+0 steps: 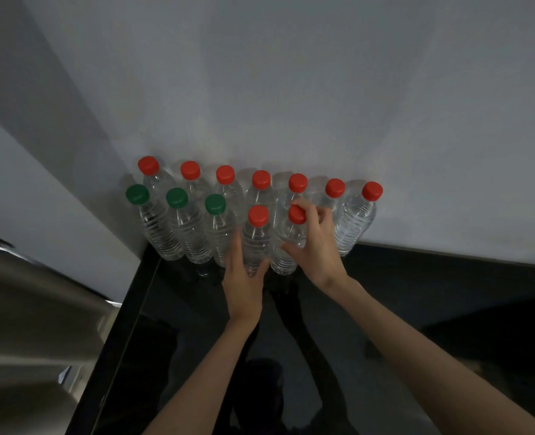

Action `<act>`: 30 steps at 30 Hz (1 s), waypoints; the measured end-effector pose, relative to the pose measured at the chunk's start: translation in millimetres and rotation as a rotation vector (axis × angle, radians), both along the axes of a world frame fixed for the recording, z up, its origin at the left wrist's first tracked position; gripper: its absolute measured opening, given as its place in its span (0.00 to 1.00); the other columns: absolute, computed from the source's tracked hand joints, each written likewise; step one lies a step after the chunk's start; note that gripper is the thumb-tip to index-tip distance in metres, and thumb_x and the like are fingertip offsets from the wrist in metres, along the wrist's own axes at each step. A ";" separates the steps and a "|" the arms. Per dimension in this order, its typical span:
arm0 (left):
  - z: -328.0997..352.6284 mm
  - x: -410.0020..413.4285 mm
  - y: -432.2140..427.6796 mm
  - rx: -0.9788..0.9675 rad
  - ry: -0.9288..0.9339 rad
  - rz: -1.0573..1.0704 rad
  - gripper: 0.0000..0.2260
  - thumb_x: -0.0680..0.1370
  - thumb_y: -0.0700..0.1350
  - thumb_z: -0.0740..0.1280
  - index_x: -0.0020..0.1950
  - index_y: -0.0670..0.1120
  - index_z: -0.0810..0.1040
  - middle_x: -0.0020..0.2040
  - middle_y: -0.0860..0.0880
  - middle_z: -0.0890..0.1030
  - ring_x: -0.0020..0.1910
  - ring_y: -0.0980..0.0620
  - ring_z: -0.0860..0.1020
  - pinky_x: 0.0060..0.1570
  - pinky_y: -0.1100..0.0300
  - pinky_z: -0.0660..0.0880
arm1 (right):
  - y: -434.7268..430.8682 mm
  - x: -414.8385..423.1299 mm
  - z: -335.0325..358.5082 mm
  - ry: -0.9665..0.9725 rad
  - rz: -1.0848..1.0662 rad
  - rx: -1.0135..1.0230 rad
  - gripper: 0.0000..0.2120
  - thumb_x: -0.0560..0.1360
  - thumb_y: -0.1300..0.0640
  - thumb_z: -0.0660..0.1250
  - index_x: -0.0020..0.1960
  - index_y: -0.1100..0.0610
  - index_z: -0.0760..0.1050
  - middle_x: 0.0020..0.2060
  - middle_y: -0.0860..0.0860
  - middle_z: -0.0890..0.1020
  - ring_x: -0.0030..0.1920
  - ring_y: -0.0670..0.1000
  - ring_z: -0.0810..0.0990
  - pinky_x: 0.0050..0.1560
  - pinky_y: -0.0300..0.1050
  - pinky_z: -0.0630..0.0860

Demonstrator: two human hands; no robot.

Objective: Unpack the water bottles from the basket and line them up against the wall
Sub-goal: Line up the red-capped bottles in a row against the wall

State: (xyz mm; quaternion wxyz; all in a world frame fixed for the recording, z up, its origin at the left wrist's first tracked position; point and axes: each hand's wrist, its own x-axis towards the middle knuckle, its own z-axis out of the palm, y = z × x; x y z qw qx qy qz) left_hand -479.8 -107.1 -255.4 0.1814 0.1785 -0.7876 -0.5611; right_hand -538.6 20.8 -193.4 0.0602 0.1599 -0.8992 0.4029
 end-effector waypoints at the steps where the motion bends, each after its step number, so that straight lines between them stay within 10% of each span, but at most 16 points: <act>1: -2.0 4.5 -1.0 0.003 0.037 -0.017 0.36 0.74 0.41 0.72 0.76 0.59 0.59 0.74 0.54 0.65 0.71 0.53 0.68 0.63 0.56 0.74 | 0.7 -0.1 0.0 -0.001 0.003 -0.007 0.38 0.68 0.60 0.76 0.68 0.42 0.57 0.60 0.54 0.65 0.61 0.53 0.68 0.62 0.47 0.72; 4: -5.9 19.0 -6.1 -0.011 0.107 0.022 0.28 0.74 0.36 0.70 0.72 0.50 0.68 0.67 0.48 0.73 0.62 0.55 0.76 0.54 0.70 0.75 | -0.3 1.0 -1.2 0.009 -0.001 -0.002 0.38 0.68 0.59 0.76 0.69 0.43 0.58 0.59 0.54 0.65 0.59 0.52 0.68 0.61 0.45 0.71; 7: -13.5 24.7 -15.5 0.115 -0.079 0.067 0.16 0.76 0.42 0.69 0.63 0.48 0.75 0.55 0.48 0.80 0.51 0.56 0.80 0.49 0.64 0.78 | -1.3 2.0 -2.9 0.010 -0.027 -0.006 0.39 0.68 0.59 0.77 0.69 0.42 0.58 0.59 0.53 0.64 0.59 0.52 0.68 0.62 0.48 0.72; 11: -10.5 7.4 -17.2 0.920 -0.504 0.011 0.25 0.77 0.54 0.65 0.72 0.46 0.67 0.66 0.40 0.74 0.60 0.44 0.77 0.53 0.55 0.77 | -0.9 4.9 -4.1 0.003 -0.032 0.005 0.39 0.70 0.59 0.75 0.70 0.40 0.56 0.61 0.54 0.65 0.61 0.53 0.67 0.63 0.51 0.70; 15: 2.6 -3.1 -7.2 1.370 -0.505 0.047 0.32 0.77 0.54 0.65 0.75 0.40 0.60 0.72 0.35 0.65 0.70 0.39 0.68 0.64 0.50 0.70 | 0.5 7.5 -5.1 -0.007 -0.026 -0.024 0.39 0.71 0.58 0.75 0.72 0.39 0.56 0.62 0.53 0.65 0.62 0.53 0.67 0.63 0.49 0.69; 30: 4.4 -19.2 -8.8 1.347 -0.441 0.106 0.29 0.76 0.51 0.67 0.69 0.35 0.65 0.69 0.34 0.69 0.70 0.42 0.69 0.68 0.52 0.68 | -2.4 -0.8 1.2 -0.041 -0.018 -0.044 0.38 0.68 0.58 0.77 0.67 0.39 0.58 0.60 0.54 0.66 0.61 0.55 0.68 0.61 0.53 0.72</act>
